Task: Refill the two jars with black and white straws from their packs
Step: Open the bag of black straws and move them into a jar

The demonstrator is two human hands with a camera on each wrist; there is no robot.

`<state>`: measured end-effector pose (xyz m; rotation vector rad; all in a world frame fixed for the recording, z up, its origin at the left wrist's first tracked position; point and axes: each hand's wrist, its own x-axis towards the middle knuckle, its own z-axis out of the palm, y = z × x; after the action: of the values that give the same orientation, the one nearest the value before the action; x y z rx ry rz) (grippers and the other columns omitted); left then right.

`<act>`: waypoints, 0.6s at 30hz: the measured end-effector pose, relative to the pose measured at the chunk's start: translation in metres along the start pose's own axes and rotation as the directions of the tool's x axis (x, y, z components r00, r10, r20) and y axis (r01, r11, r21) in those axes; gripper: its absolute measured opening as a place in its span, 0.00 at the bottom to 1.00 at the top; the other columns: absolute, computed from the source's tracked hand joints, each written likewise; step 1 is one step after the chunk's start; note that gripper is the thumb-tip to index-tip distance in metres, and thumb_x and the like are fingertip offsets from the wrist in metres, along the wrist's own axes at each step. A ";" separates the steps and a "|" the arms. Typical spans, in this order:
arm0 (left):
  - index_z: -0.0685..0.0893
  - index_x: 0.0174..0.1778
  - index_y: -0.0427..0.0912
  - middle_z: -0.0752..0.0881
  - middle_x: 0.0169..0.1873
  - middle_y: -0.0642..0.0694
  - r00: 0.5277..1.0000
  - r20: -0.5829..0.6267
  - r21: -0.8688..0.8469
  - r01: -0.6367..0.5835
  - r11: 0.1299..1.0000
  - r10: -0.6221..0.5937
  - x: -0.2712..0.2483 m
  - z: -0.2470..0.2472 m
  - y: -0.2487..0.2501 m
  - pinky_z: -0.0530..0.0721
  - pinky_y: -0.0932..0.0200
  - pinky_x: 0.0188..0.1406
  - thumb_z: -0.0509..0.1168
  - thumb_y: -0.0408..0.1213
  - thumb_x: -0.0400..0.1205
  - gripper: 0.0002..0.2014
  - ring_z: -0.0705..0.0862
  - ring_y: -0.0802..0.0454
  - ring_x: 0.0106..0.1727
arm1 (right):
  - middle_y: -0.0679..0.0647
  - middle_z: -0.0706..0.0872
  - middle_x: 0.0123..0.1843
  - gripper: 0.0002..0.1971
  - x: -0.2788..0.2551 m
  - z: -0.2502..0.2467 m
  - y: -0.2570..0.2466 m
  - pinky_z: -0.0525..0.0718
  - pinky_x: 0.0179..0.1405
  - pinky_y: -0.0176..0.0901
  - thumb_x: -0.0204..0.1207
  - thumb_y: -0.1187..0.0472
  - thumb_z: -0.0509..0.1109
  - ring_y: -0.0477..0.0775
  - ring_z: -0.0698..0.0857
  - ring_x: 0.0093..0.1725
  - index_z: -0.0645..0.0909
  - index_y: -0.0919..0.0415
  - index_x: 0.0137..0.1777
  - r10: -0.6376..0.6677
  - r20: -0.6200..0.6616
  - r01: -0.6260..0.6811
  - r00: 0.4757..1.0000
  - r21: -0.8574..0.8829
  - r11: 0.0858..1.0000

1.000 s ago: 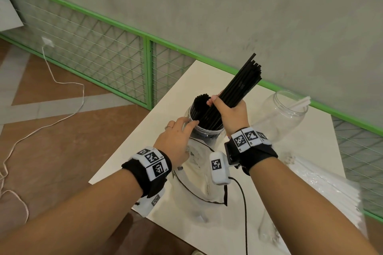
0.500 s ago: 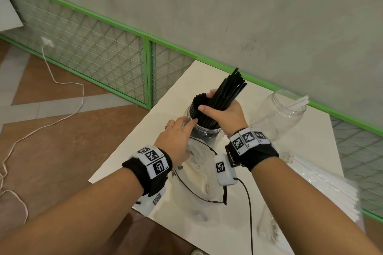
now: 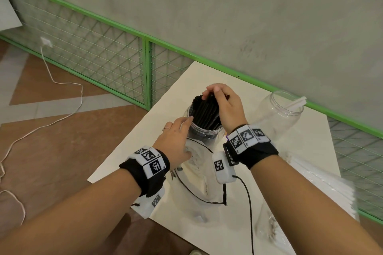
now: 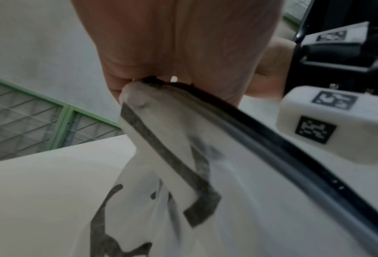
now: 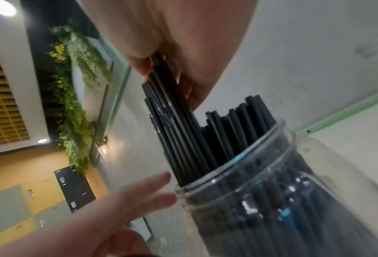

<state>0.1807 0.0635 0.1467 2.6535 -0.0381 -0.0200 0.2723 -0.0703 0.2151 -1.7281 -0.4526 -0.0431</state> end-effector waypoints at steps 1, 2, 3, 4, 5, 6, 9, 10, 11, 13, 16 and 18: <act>0.50 0.82 0.48 0.57 0.78 0.47 1.000 -0.029 -0.062 0.006 0.998 -0.008 -0.003 0.001 -0.002 0.69 0.48 0.71 0.70 0.49 0.74 0.45 0.64 0.40 0.72 | 0.54 0.89 0.48 0.11 -0.002 0.000 0.001 0.80 0.62 0.50 0.83 0.53 0.60 0.53 0.86 0.53 0.84 0.55 0.52 -0.026 0.001 0.026 1.000 0.000 1.000; 0.50 0.82 0.49 0.58 0.79 0.48 0.998 -0.065 -0.118 0.009 0.993 -0.016 -0.006 0.001 -0.004 0.67 0.47 0.72 0.68 0.55 0.74 0.45 0.63 0.41 0.73 | 0.51 0.88 0.51 0.13 -0.005 0.000 0.000 0.80 0.62 0.47 0.81 0.48 0.61 0.51 0.85 0.55 0.83 0.51 0.54 -0.051 -0.003 0.051 0.999 -0.005 0.999; 0.51 0.82 0.52 0.58 0.79 0.49 0.995 -0.093 -0.160 0.013 0.987 -0.028 -0.012 0.000 -0.006 0.66 0.45 0.73 0.64 0.63 0.73 0.45 0.63 0.42 0.73 | 0.50 0.88 0.54 0.16 -0.006 -0.001 -0.001 0.79 0.62 0.44 0.79 0.44 0.59 0.50 0.84 0.57 0.83 0.50 0.56 -0.078 -0.006 0.078 0.997 -0.015 0.997; 0.51 0.81 0.55 0.57 0.79 0.51 0.994 -0.100 -0.175 0.023 0.984 -0.041 -0.018 -0.001 -0.009 0.66 0.43 0.73 0.59 0.70 0.70 0.46 0.61 0.43 0.74 | 0.50 0.87 0.56 0.21 -0.007 -0.003 -0.003 0.79 0.62 0.41 0.78 0.41 0.57 0.48 0.84 0.58 0.84 0.51 0.58 -0.107 -0.009 0.107 0.994 -0.029 0.994; 0.50 0.81 0.59 0.55 0.80 0.53 0.996 -0.078 -0.160 0.037 0.986 -0.050 -0.024 -0.003 -0.012 0.63 0.40 0.74 0.55 0.76 0.67 0.48 0.58 0.45 0.77 | 0.51 0.87 0.57 0.24 -0.008 -0.004 -0.004 0.79 0.61 0.39 0.79 0.41 0.54 0.47 0.83 0.57 0.84 0.54 0.59 -0.130 -0.010 0.129 0.992 -0.039 0.991; 0.48 0.80 0.61 0.52 0.81 0.54 0.998 -0.029 -0.111 0.043 0.993 -0.047 -0.031 -0.005 -0.015 0.58 0.37 0.77 0.52 0.81 0.63 0.51 0.52 0.47 0.80 | 0.52 0.87 0.57 0.26 -0.009 -0.006 -0.004 0.78 0.60 0.37 0.80 0.42 0.52 0.46 0.83 0.57 0.84 0.56 0.60 -0.140 -0.009 0.139 0.990 -0.046 0.989; 0.39 0.80 0.63 0.44 0.83 0.55 0.984 0.175 0.143 -0.043 0.989 0.017 -0.046 -0.010 -0.022 0.37 0.29 0.77 0.53 0.85 0.54 0.60 0.37 0.51 0.82 | 0.52 0.87 0.59 0.21 -0.008 -0.007 0.000 0.76 0.64 0.37 0.85 0.52 0.51 0.45 0.83 0.59 0.82 0.58 0.65 -0.156 0.044 0.161 0.987 -0.203 0.966; 0.37 0.79 0.62 0.43 0.83 0.54 0.972 0.232 0.221 -0.082 0.972 0.029 -0.049 -0.010 -0.024 0.35 0.28 0.75 0.55 0.85 0.54 0.62 0.36 0.49 0.82 | 0.53 0.86 0.61 0.20 -0.008 -0.007 0.001 0.74 0.66 0.36 0.85 0.54 0.52 0.47 0.82 0.61 0.80 0.59 0.68 -0.163 0.094 0.184 0.982 -0.301 0.936; 0.35 0.79 0.61 0.44 0.83 0.53 0.961 0.277 0.285 -0.110 0.952 0.028 -0.050 -0.007 -0.026 0.34 0.26 0.74 0.58 0.83 0.54 0.63 0.37 0.48 0.83 | 0.54 0.85 0.63 0.19 -0.008 -0.006 0.003 0.72 0.67 0.34 0.85 0.56 0.53 0.49 0.81 0.64 0.79 0.60 0.69 -0.165 0.158 0.216 0.973 -0.393 0.894; 0.36 0.79 0.60 0.52 0.81 0.51 0.945 0.327 0.377 -0.133 0.917 0.002 -0.053 0.000 -0.028 0.38 0.25 0.74 0.65 0.77 0.57 0.62 0.47 0.45 0.82 | 0.56 0.83 0.66 0.18 -0.009 -0.006 0.006 0.68 0.68 0.34 0.85 0.55 0.58 0.54 0.78 0.67 0.78 0.61 0.70 -0.130 0.295 0.277 0.947 -0.538 0.796; 0.47 0.78 0.59 0.67 0.72 0.49 0.955 0.295 0.445 -0.144 0.884 0.007 -0.059 0.017 -0.031 0.55 0.35 0.73 0.71 0.63 0.64 0.52 0.65 0.44 0.73 | 0.56 0.78 0.72 0.23 -0.015 -0.007 0.013 0.65 0.74 0.46 0.82 0.51 0.65 0.58 0.72 0.73 0.74 0.59 0.73 -0.027 0.432 0.349 0.901 -0.687 0.638; 0.53 0.76 0.57 0.71 0.66 0.48 0.962 0.273 0.450 -0.151 0.880 0.025 -0.065 0.029 -0.033 0.67 0.44 0.64 0.69 0.52 0.72 0.40 0.72 0.44 0.65 | 0.56 0.74 0.76 0.27 -0.021 -0.009 0.021 0.64 0.78 0.54 0.79 0.50 0.68 0.60 0.67 0.78 0.71 0.58 0.75 -0.030 0.477 0.406 0.878 -0.712 0.572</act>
<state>0.1163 0.0813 0.1063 3.1111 -0.2865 -0.3761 0.2611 -0.0872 0.1915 -2.5896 -1.1133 -0.0675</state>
